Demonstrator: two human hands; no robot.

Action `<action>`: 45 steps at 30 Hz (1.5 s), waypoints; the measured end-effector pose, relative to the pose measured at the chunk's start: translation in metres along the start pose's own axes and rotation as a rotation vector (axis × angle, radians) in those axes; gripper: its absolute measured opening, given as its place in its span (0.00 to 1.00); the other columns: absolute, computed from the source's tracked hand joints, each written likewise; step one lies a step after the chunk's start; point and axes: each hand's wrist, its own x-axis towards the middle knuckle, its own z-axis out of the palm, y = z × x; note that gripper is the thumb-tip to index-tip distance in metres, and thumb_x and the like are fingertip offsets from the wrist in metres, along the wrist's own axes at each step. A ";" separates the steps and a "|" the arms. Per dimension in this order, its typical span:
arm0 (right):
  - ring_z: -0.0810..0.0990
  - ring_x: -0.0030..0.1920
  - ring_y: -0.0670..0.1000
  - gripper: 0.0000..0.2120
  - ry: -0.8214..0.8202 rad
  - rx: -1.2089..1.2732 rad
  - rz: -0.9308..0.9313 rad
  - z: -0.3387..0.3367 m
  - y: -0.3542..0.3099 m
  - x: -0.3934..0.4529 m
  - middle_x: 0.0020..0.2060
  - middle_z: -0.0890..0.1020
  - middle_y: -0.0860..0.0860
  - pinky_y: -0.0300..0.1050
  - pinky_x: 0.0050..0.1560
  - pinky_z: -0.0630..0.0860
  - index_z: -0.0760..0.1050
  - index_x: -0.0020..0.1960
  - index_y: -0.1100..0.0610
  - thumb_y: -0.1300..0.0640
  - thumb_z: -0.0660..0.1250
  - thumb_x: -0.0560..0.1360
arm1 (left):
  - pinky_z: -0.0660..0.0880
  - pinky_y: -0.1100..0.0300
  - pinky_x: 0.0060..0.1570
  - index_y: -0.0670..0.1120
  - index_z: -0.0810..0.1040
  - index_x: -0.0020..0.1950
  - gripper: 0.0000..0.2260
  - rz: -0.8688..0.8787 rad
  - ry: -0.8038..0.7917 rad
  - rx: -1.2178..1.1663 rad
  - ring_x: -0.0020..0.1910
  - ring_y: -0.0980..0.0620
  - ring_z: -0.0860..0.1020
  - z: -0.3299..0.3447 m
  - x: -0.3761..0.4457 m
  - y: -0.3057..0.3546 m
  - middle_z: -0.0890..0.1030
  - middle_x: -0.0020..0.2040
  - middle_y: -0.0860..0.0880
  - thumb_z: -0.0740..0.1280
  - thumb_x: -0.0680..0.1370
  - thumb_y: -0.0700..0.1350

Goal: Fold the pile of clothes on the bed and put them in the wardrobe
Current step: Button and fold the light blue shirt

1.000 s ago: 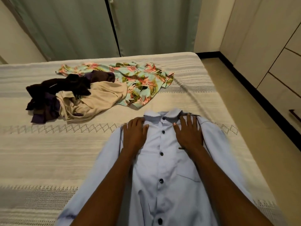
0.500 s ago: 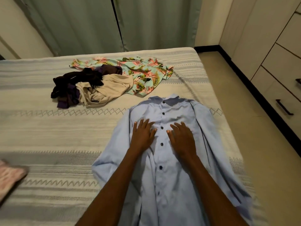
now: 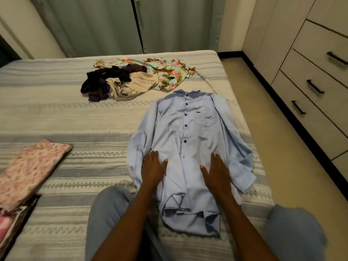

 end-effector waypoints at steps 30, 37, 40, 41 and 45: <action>0.79 0.54 0.59 0.14 -0.033 -0.167 -0.197 -0.054 -0.025 -0.065 0.52 0.83 0.52 0.52 0.52 0.74 0.81 0.52 0.49 0.43 0.63 0.75 | 0.69 0.55 0.52 0.51 0.78 0.55 0.21 0.361 -0.549 0.319 0.58 0.46 0.78 -0.077 -0.061 0.020 0.81 0.56 0.49 0.71 0.72 0.64; 0.74 0.62 0.58 0.19 -0.322 -0.400 -0.259 -0.026 -0.036 -0.083 0.61 0.77 0.53 0.54 0.60 0.68 0.76 0.59 0.48 0.39 0.66 0.73 | 0.64 0.49 0.61 0.49 0.77 0.56 0.15 0.440 -0.513 0.565 0.61 0.41 0.75 -0.057 -0.091 0.013 0.80 0.58 0.43 0.67 0.76 0.57; 0.78 0.57 0.57 0.14 -0.251 -0.373 -0.274 -0.026 -0.037 -0.084 0.55 0.82 0.52 0.51 0.54 0.71 0.79 0.55 0.51 0.45 0.62 0.77 | 0.65 0.50 0.58 0.50 0.81 0.54 0.11 0.483 -0.450 0.542 0.60 0.40 0.74 -0.058 -0.094 0.013 0.79 0.58 0.42 0.63 0.78 0.52; 0.79 0.54 0.55 0.13 -0.246 -0.322 -0.283 -0.028 -0.038 -0.085 0.52 0.83 0.51 0.49 0.51 0.72 0.80 0.53 0.52 0.46 0.63 0.77 | 0.65 0.50 0.58 0.51 0.82 0.54 0.10 0.499 -0.436 0.521 0.60 0.39 0.73 -0.060 -0.094 0.014 0.77 0.58 0.43 0.64 0.78 0.52; 0.82 0.44 0.46 0.08 -0.411 0.117 -0.212 -0.041 -0.042 -0.089 0.44 0.85 0.46 0.45 0.46 0.78 0.83 0.47 0.50 0.47 0.71 0.75 | 0.64 0.50 0.56 0.55 0.83 0.49 0.07 0.508 -0.457 0.300 0.59 0.41 0.71 -0.072 -0.093 0.018 0.76 0.56 0.48 0.69 0.76 0.54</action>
